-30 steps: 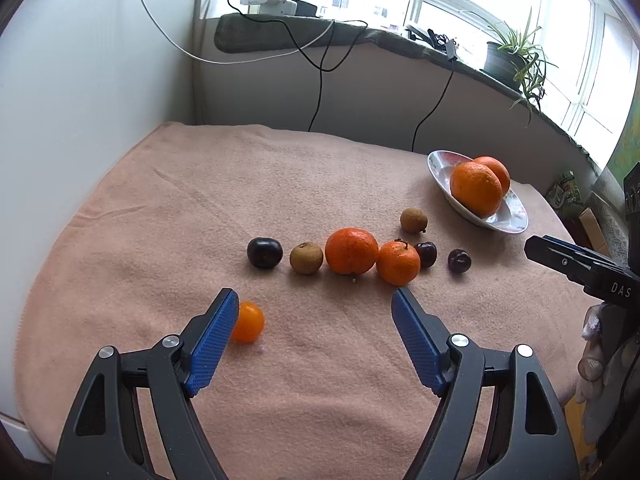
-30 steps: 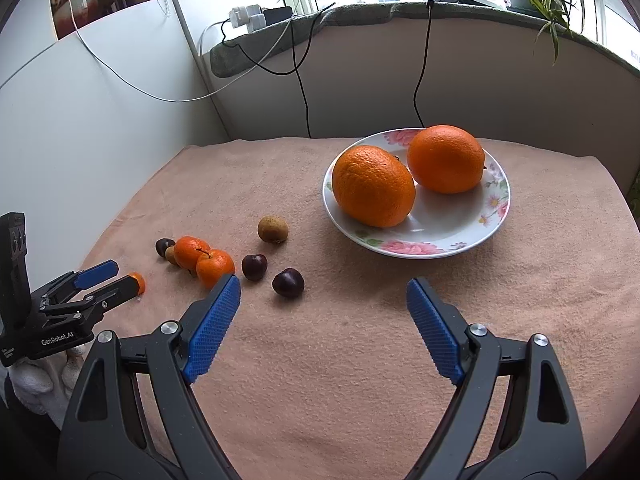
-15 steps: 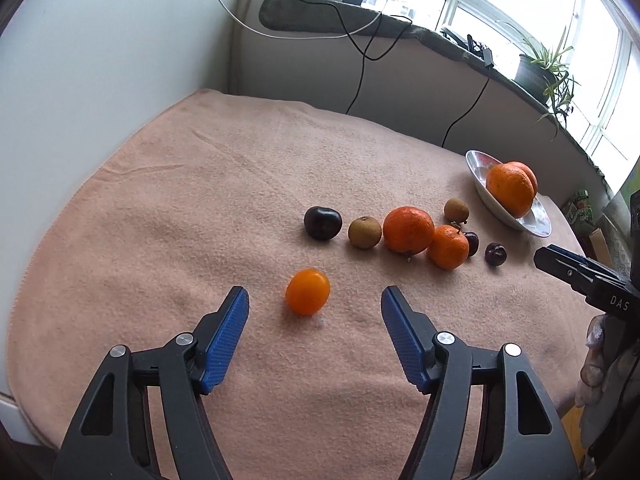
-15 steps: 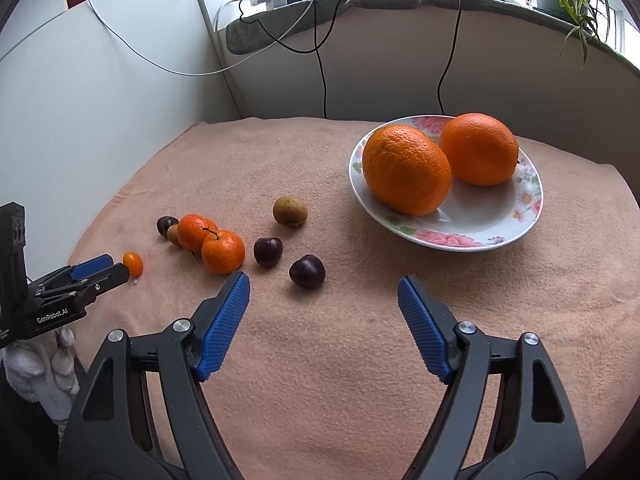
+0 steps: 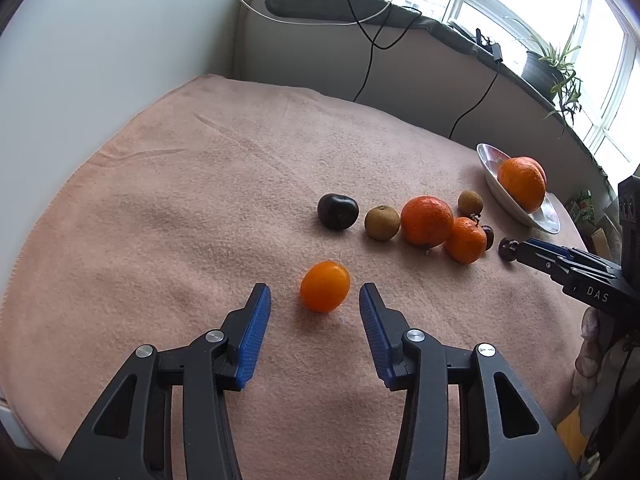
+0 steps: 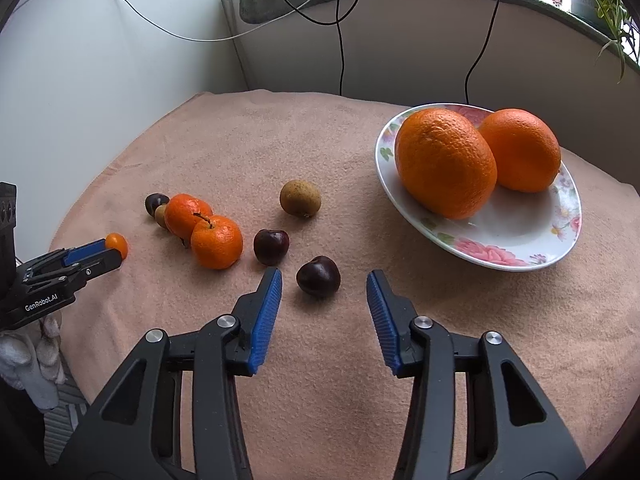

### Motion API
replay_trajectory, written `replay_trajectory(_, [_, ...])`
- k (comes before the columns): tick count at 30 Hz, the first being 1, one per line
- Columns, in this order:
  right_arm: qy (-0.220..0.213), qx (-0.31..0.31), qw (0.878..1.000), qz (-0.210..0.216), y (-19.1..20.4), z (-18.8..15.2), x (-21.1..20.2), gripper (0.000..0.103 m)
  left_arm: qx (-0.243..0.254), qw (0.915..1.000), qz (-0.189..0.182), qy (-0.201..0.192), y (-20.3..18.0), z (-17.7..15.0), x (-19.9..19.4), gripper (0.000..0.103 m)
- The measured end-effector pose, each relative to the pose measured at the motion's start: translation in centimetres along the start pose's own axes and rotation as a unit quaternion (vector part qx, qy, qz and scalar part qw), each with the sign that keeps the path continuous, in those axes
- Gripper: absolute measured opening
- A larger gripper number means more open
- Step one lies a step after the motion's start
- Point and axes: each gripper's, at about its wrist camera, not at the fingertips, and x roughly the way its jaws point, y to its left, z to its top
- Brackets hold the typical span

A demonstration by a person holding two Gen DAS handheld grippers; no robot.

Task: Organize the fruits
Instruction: 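Lower the left gripper around the small mandarin and close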

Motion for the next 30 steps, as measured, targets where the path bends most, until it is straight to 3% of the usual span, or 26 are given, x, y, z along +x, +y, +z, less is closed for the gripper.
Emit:
replay_trajectory(8, [0.008,-0.005,1.0,0.001,0.3,0.2,1.0,0.041,0.004,1.0,0.002,0.002,0.0,0.2,0.5,0.041])
replay_trajectory(18, [0.015,-0.009,1.0,0.004,0.4,0.3,1.7,0.027,0.006,1.0,0.005,0.0,0.1,0.5,0.9,0.027])
replay_trajectory(23, [0.013,-0.01,1.0,0.003,0.6,0.3,1.7,0.026,0.006,1.0,0.004,0.0,0.1,0.6,0.9,0.021])
replay_trajectory(30, [0.001,0.001,1.0,0.01,0.0,0.1,0.8,0.026,-0.004,1.0,-0.005,0.0,0.1,0.8,0.8,0.021])
